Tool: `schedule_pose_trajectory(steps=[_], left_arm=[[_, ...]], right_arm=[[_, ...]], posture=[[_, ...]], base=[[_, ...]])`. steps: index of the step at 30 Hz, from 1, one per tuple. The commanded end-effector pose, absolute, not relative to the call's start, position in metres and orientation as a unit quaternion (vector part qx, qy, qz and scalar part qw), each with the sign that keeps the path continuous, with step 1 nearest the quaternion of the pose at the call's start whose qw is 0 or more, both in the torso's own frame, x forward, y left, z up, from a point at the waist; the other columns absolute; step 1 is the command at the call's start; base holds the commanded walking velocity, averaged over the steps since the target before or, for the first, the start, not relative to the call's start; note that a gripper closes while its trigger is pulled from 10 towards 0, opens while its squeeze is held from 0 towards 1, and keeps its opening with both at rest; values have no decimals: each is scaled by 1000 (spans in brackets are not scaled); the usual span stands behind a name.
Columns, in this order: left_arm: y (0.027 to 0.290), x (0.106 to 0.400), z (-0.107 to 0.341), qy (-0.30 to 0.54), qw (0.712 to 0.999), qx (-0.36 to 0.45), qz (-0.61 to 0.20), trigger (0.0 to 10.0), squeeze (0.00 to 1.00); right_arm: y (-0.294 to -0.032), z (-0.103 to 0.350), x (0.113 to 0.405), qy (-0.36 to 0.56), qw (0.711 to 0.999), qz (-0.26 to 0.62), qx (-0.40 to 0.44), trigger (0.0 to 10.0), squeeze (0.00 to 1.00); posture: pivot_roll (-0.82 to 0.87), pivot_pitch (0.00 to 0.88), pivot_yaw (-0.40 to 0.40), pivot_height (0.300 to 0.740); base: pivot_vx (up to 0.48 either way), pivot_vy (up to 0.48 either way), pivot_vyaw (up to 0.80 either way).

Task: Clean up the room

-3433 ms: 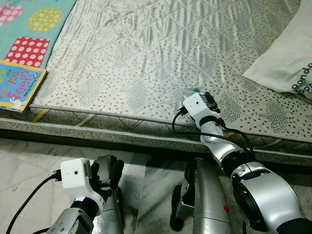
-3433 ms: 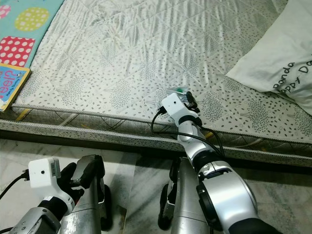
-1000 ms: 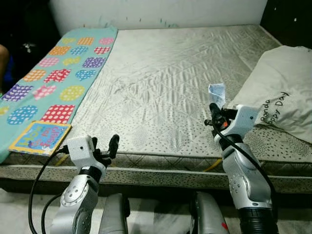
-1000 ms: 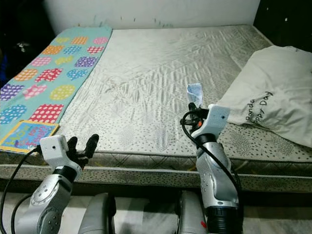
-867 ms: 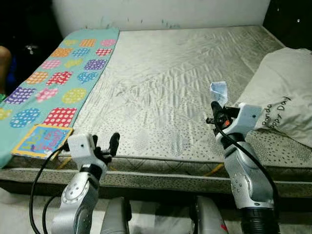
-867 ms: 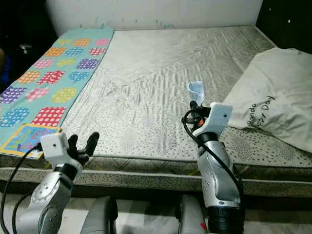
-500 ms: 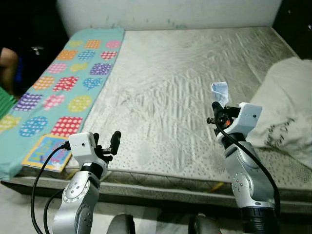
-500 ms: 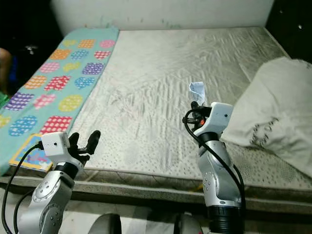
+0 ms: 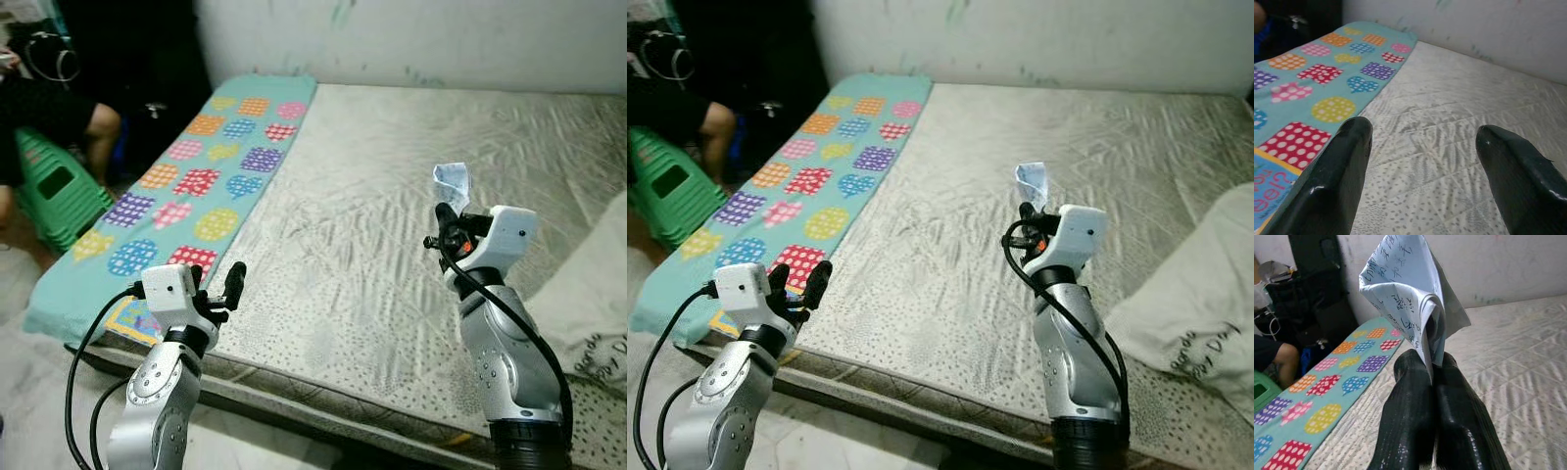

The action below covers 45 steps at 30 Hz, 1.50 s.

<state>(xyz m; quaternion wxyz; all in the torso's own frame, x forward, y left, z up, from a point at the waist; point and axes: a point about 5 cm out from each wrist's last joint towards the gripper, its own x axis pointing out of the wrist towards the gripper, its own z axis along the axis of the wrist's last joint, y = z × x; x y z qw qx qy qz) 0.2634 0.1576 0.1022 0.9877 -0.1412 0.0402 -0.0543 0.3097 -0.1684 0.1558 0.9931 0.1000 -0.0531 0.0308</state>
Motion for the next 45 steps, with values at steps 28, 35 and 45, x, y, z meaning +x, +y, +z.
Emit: schedule_pose_trajectory(steps=[28, 35, 45], left_arm=[[169, 282, 103, 16, 993, -116, -31, 10000, 0], [169, 282, 103, 16, 993, -116, -31, 10000, 0], [169, 282, 103, 16, 993, -116, -31, 10000, 0]], right_arm=[[-191, 127, 305, 7, 1000, -7, 18, 10000, 0], [-191, 127, 305, 7, 1000, -7, 18, 10000, 0], [-191, 127, 305, 7, 1000, -7, 18, 10000, 0]], posture=[[-63, 0, 79, 740], [-63, 0, 79, 740], [-63, 0, 79, 740]], base=[[0, 0, -154], [0, 0, 0], [0, 0, 0]])
